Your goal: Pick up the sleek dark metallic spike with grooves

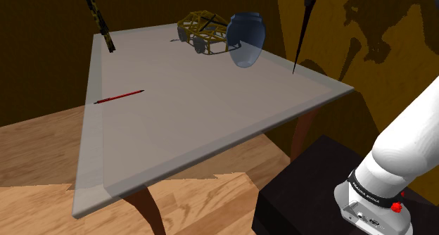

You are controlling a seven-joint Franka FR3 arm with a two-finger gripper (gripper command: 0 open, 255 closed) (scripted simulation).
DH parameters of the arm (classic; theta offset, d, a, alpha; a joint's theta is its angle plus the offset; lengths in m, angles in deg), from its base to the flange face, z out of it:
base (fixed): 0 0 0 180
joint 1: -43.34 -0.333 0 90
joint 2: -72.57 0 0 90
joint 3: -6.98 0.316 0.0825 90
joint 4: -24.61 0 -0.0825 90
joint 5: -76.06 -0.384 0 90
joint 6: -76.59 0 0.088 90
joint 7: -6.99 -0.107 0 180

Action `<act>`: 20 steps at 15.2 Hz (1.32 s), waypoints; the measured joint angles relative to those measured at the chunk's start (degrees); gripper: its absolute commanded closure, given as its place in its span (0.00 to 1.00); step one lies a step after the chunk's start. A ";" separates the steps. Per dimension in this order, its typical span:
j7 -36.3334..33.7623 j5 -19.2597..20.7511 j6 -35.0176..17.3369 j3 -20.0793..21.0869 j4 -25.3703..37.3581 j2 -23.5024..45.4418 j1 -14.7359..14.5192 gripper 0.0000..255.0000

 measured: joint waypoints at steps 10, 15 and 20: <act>-1.00 -0.12 -3.29 0.03 -5.64 -2.30 -0.06 1.00; -0.93 -0.11 -2.93 0.04 -4.97 -1.97 -0.06 1.00; 0.25 0.07 1.04 0.05 1.65 0.55 -0.01 1.00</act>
